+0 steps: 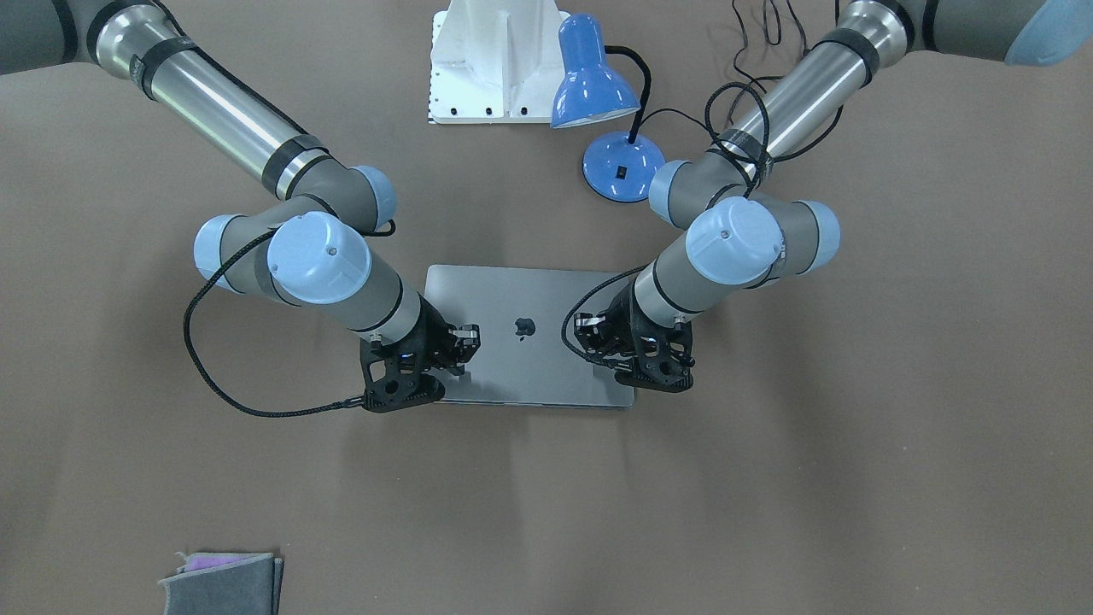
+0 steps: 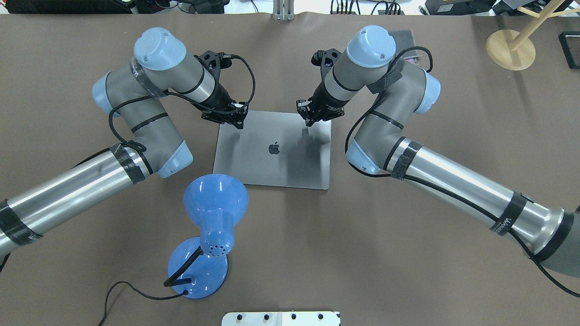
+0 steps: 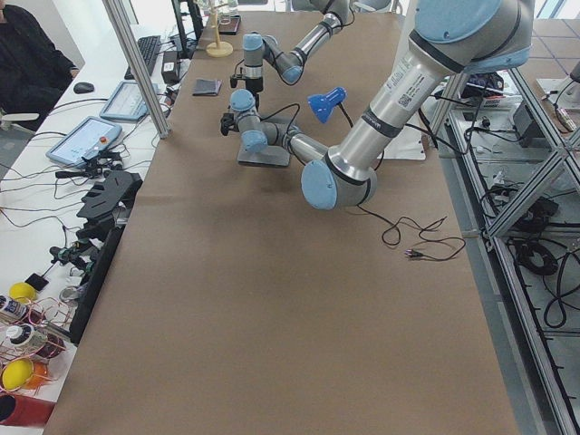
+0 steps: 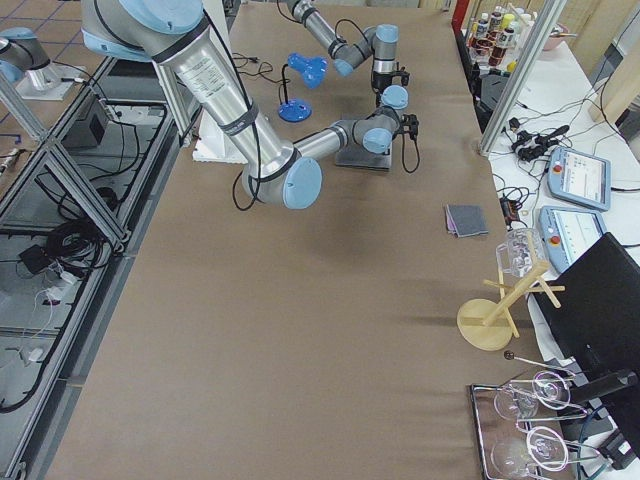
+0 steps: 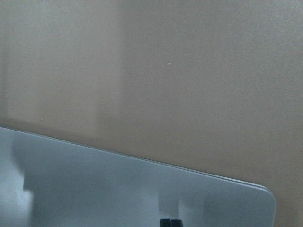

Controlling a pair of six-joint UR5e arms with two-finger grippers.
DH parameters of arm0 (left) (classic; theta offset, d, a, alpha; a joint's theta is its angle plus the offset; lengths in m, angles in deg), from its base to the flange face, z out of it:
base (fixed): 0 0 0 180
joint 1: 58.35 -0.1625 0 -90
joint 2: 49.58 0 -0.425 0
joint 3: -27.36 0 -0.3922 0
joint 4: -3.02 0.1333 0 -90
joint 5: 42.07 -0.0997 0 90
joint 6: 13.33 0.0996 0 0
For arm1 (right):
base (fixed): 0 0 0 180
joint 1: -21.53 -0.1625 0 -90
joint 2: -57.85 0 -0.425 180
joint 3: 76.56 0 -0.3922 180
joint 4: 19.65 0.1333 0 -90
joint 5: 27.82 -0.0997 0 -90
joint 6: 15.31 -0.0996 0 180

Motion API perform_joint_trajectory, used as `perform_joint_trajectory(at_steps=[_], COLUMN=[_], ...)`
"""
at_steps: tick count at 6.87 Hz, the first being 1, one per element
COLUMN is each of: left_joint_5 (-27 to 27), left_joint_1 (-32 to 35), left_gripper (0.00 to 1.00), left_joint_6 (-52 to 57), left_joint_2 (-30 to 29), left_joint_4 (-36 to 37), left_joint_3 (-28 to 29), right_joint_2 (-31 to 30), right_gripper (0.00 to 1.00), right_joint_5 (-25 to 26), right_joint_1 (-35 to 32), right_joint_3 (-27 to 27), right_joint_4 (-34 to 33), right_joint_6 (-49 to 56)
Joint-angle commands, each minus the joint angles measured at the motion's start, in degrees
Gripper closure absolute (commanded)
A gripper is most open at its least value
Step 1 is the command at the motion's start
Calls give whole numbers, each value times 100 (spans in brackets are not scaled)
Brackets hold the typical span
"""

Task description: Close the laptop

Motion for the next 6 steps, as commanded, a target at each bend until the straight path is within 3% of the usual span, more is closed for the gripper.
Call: perform_joint_trajectory(at_steps=[1, 2, 3, 4, 6], left_joint_5=[-44, -27, -27, -79, -18], left_joint_1=[-13, 31, 188, 224, 968], left_gripper=[100, 100, 67, 2, 1], left_joint_6=[-9, -9, 148, 271, 246], left_joint_2=[-37, -28, 15, 251, 883], left_joint_4=[-11, -11, -11, 41, 77], left_joint_3=[14, -65, -213, -606, -1153], right_joint_2=[144, 180, 180, 154, -239], right_gripper=[100, 100, 100, 1, 0], right_joint_5=[-49, -285, -714, -1101, -1263], right_joint_1=[-77, -251, -523, -778, -1104], right_joint_3=[34, -10, -97, -150, -518], right_joint_4=[5, 5, -4, -13, -74], right_joint_6=[-32, -32, -41, -67, -68])
